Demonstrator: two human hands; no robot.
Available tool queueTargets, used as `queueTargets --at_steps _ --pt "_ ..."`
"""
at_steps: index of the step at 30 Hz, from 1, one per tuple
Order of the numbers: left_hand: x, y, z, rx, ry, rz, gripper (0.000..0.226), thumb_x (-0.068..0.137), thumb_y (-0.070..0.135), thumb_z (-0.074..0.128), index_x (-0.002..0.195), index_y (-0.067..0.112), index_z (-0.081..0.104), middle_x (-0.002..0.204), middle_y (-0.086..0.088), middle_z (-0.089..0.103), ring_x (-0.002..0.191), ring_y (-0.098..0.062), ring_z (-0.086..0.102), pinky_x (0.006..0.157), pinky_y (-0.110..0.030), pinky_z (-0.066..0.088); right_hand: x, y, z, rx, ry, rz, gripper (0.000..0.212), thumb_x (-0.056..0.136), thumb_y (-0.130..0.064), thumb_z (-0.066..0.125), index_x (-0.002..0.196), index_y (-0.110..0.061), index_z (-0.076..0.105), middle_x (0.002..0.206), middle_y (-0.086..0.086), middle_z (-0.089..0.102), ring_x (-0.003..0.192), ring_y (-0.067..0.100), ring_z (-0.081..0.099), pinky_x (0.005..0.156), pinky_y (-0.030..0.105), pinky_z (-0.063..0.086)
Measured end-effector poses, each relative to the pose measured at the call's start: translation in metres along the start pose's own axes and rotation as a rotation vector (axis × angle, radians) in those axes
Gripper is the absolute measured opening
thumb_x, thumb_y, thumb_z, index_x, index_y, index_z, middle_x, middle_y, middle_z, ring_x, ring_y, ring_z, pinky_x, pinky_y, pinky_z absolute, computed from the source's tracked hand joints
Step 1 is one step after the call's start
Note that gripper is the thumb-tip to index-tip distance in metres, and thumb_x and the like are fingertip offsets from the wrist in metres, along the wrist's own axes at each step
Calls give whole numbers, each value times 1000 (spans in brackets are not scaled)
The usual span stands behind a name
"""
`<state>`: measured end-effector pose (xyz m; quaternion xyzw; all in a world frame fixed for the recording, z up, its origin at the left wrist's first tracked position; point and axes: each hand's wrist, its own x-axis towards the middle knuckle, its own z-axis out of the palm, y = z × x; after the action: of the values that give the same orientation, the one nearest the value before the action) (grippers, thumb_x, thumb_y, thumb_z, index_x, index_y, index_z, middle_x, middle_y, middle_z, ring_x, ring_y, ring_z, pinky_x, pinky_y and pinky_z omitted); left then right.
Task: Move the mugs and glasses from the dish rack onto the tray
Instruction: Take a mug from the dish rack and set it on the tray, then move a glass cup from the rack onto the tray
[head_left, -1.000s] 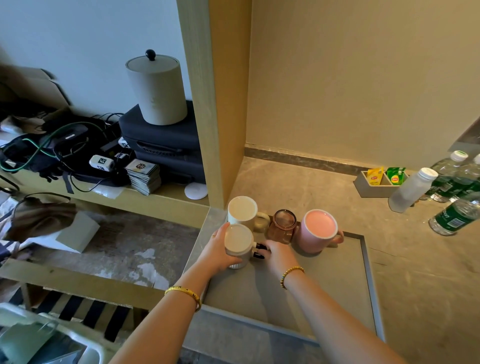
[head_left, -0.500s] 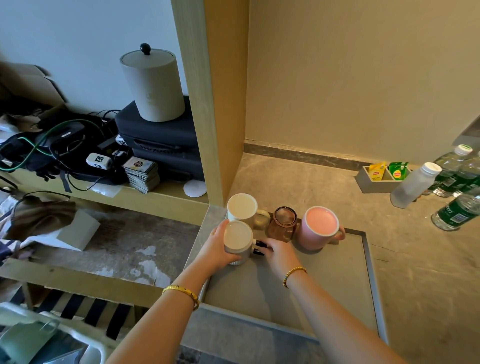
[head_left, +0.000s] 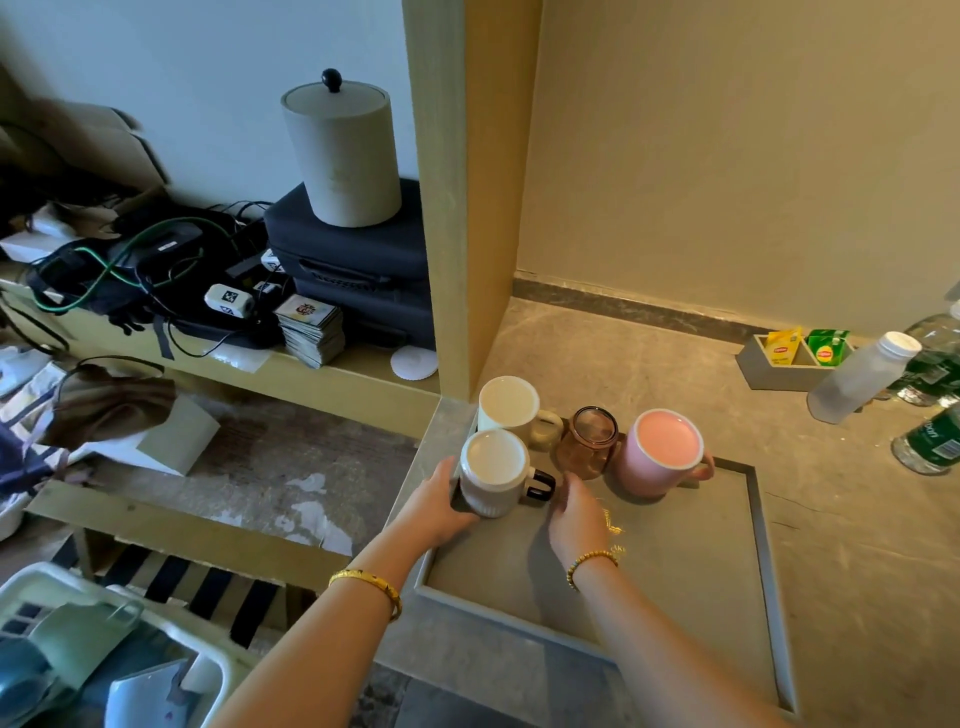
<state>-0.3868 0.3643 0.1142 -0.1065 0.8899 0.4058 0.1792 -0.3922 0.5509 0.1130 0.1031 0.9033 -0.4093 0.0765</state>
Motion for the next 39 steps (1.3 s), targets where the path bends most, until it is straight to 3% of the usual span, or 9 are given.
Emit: queueTargets --at_steps 4,7,11,15,19,23,30,33,39 --pt "-7 -13 -17 -36 94 -81 63 87 32 60 142 22 31 140 -3 44 124 -20 46 91 -29 44 -14 -35 7 -79 270 -252 47 75 14 51 120 -1 50 125 17 49 119 33 44 101 40 39" --pt "-20 -24 -42 -150 205 -69 48 91 30 55 136 21 41 134 -1 51 120 -16 50 86 -23 40 -29 -72 26 -132 259 -471 45 68 15 56 111 2 55 118 20 52 113 37 45 97 44 38" --pt "-51 -58 -84 -218 362 -71 37 92 24 52 129 20 50 125 1 58 112 -13 56 86 -22 39 -60 -117 82 -110 72 -616 45 70 16 51 112 2 56 117 20 50 113 35 45 100 39 36" --pt "-94 -123 -130 -275 462 -145 32 94 24 48 126 22 52 123 4 59 110 -10 55 83 -21 40 -100 -148 154 -89 -172 -634 44 75 15 43 116 -1 52 124 14 45 121 26 39 105 28 32" --pt "-143 -202 -164 -299 527 -243 29 94 23 47 123 21 54 118 4 60 101 -8 56 80 -22 42 -146 -172 226 -143 -270 -666 40 80 10 42 116 -4 53 124 11 47 120 23 41 97 17 27" --pt "-190 -280 -180 -386 596 -418 31 92 18 47 123 16 54 112 0 62 103 -16 60 84 -27 47 -196 -191 295 -220 -483 -718 40 84 6 40 121 -5 50 128 11 45 121 24 42 100 24 32" --pt "-248 -381 -188 -452 625 -652 41 93 21 50 133 15 43 125 -7 57 108 -21 57 90 -36 49 -250 -209 380 -388 -833 -723 41 93 -4 37 134 -12 39 139 5 37 128 18 37 105 26 35" --pt "-261 -412 -188 -431 601 -728 48 92 23 52 137 18 37 130 -6 53 113 -22 54 84 -30 46 -255 -217 409 -495 -930 -726 43 95 -9 37 138 -15 34 143 5 33 130 20 37 108 33 34" --pt "-263 -473 -201 -401 526 -883 58 93 27 50 146 20 25 146 -6 39 122 -24 49 94 -33 45 -252 -241 478 -652 -1135 -721 47 97 -19 38 142 -17 24 147 3 25 124 23 43 98 32 39"
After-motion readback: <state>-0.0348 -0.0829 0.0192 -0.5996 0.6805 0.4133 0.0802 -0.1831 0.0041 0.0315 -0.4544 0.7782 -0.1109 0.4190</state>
